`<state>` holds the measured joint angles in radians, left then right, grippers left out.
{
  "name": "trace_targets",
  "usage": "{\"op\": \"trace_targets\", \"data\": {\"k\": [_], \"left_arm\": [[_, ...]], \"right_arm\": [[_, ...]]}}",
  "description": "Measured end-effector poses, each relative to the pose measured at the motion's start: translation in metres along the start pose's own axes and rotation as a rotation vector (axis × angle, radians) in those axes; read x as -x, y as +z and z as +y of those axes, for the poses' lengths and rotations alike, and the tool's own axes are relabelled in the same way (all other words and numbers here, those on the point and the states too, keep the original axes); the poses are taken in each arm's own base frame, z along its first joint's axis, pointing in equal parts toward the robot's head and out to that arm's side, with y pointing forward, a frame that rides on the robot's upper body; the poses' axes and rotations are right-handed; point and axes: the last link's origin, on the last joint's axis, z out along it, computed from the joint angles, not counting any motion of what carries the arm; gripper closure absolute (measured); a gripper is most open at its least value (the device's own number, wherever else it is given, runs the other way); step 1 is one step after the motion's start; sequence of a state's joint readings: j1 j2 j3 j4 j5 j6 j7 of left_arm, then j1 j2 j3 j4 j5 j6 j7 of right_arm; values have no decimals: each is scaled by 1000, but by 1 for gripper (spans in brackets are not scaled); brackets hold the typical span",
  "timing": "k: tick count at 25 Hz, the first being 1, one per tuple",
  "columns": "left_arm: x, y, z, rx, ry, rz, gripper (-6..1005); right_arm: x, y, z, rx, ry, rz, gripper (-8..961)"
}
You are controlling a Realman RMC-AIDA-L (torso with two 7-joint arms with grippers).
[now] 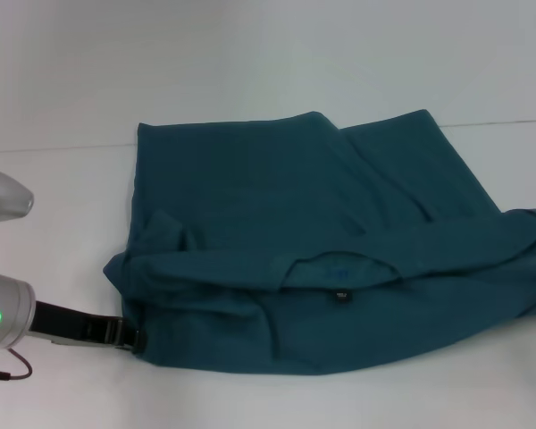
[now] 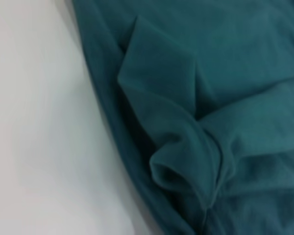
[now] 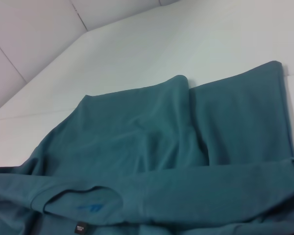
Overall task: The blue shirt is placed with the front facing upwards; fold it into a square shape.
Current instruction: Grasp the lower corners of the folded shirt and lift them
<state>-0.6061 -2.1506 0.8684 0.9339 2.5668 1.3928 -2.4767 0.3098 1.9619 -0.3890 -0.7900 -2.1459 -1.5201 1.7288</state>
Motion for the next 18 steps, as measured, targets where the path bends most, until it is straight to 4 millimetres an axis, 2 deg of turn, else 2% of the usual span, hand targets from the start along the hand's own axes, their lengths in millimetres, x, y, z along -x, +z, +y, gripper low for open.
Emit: {"op": "trace_targets", "data": {"k": [4, 10, 18], "left_arm": [[0, 0, 0, -1, 0, -1, 807], [-1, -3, 0, -1, 4, 1, 992], [4, -12, -8, -6, -5, 0, 992]], "right_arm": [[0, 0, 0, 1, 1, 0, 921], [0, 1, 0, -1, -1, 0, 921], [-8, 0, 1, -2, 2, 5, 921]]}}
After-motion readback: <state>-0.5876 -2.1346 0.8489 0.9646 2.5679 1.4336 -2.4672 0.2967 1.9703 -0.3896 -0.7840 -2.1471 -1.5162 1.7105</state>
